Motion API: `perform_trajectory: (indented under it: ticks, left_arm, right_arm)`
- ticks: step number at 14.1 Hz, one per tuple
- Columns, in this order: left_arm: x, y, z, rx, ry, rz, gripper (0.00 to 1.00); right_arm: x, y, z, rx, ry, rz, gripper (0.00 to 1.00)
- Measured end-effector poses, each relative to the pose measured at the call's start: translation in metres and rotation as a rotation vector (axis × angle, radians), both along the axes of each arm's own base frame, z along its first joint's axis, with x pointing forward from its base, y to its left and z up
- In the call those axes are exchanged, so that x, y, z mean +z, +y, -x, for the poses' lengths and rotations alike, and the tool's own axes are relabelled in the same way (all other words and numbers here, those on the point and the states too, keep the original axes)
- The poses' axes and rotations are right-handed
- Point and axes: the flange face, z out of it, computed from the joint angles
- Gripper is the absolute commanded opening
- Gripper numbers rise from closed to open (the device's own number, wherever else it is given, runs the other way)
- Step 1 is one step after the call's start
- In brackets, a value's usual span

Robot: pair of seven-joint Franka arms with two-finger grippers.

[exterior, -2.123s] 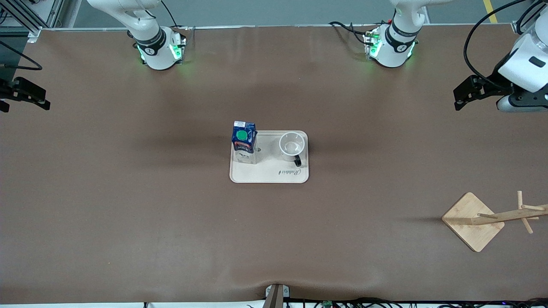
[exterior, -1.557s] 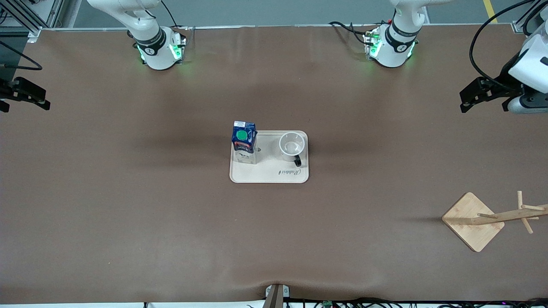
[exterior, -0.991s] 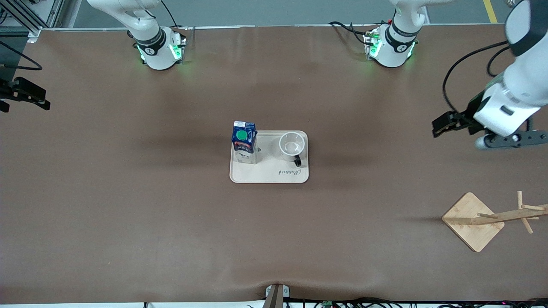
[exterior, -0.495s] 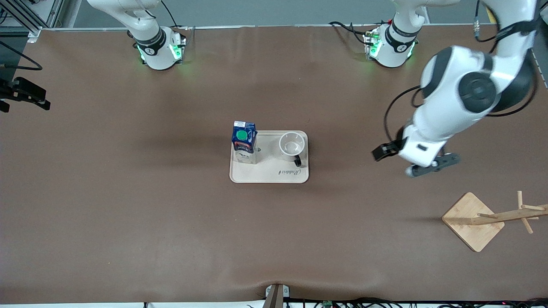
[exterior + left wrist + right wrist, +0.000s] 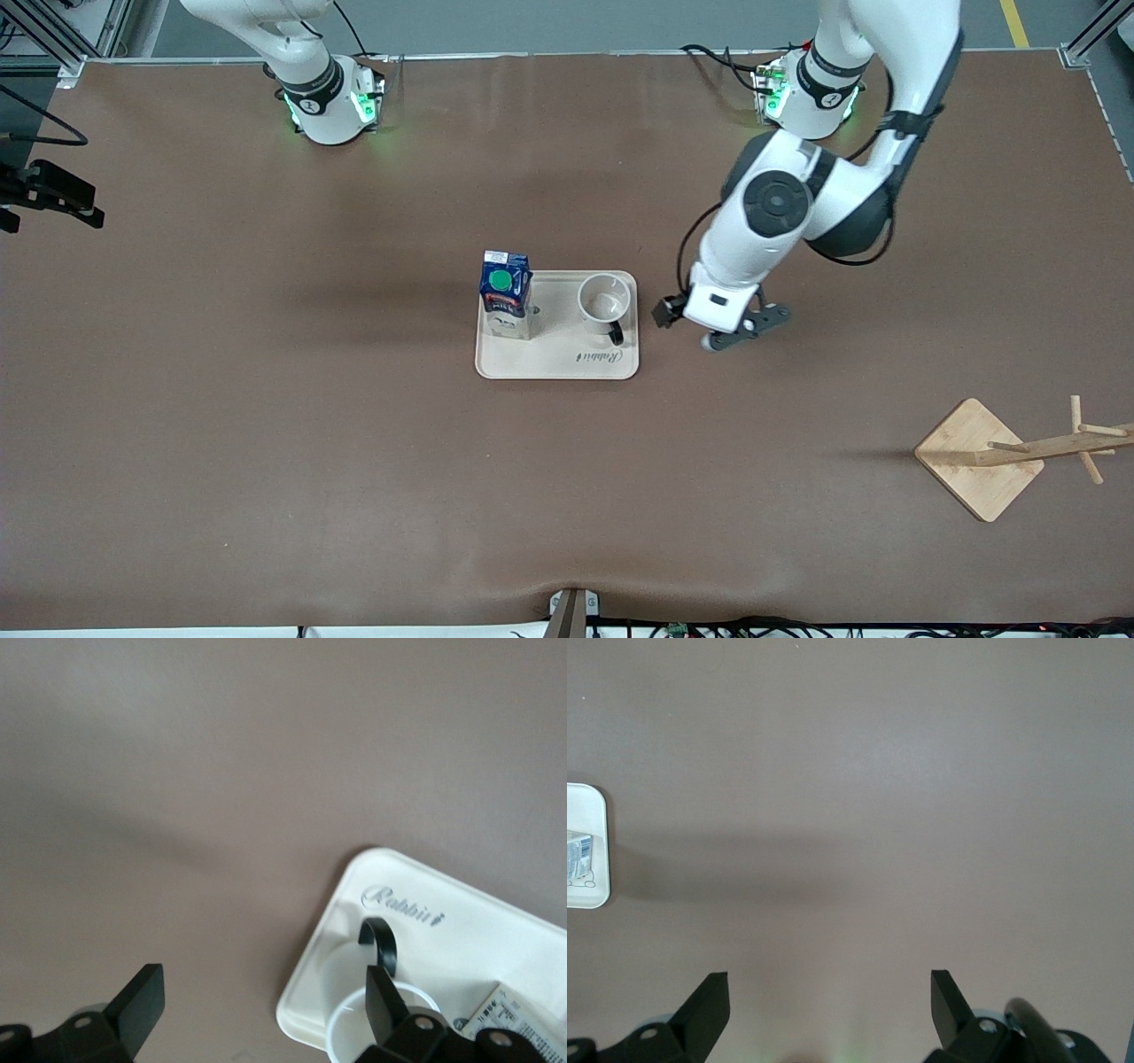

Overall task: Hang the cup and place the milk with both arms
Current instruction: 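Lower the left gripper into the white mug and grasp its rim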

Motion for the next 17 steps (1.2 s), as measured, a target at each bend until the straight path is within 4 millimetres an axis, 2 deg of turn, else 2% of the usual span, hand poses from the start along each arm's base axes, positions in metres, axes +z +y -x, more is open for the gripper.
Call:
perform_trajectory:
  ticks: [3, 4, 6, 8, 10, 12, 13, 14, 17]
  left_arm:
    - [-0.027, -0.051, 0.034, 0.057, 0.008, 0.012, 1.00]
    - [-0.037, -0.063, 0.043, 0.074, 0.010, 0.017, 0.97]
    - [-0.057, -0.079, 0.055, 0.091, 0.024, 0.017, 0.84]
    - [-0.074, -0.081, 0.060, 0.095, 0.046, 0.004, 0.76]
    - [-0.086, -0.079, 0.062, 0.096, 0.063, -0.008, 0.59]
    - [-0.096, -0.081, 0.067, 0.089, 0.077, -0.018, 0.32]
    - [-0.100, -0.082, 0.069, 0.085, 0.083, -0.022, 0.12]
    - [-0.103, -0.083, 0.070, 0.083, 0.086, -0.024, 0.01]
    - [-0.103, -0.084, 0.070, 0.083, 0.082, -0.020, 0.00]
  right_arm:
    - [0.000, 0.000, 0.000, 0.000, 0.000, 0.000, 1.00]
    - [0.000, 0.000, 0.000, 0.000, 0.000, 0.000, 1.00]
    - [0.000, 0.000, 0.000, 0.000, 0.000, 0.000, 1.00]
    - [0.000, 0.000, 0.000, 0.000, 0.000, 0.000, 1.00]
    - [-0.001, 0.001, 0.000, 0.001, 0.002, 0.000, 1.00]
    - [-0.004, 0.004, -0.003, 0.007, 0.009, 0.000, 1.00]
    - [-0.006, 0.006, -0.004, 0.011, 0.012, 0.000, 1.00]
    - [-0.007, 0.007, -0.005, 0.014, 0.014, 0.000, 1.00]
    - [-0.013, 0.011, -0.008, 0.020, 0.024, 0.001, 1.00]
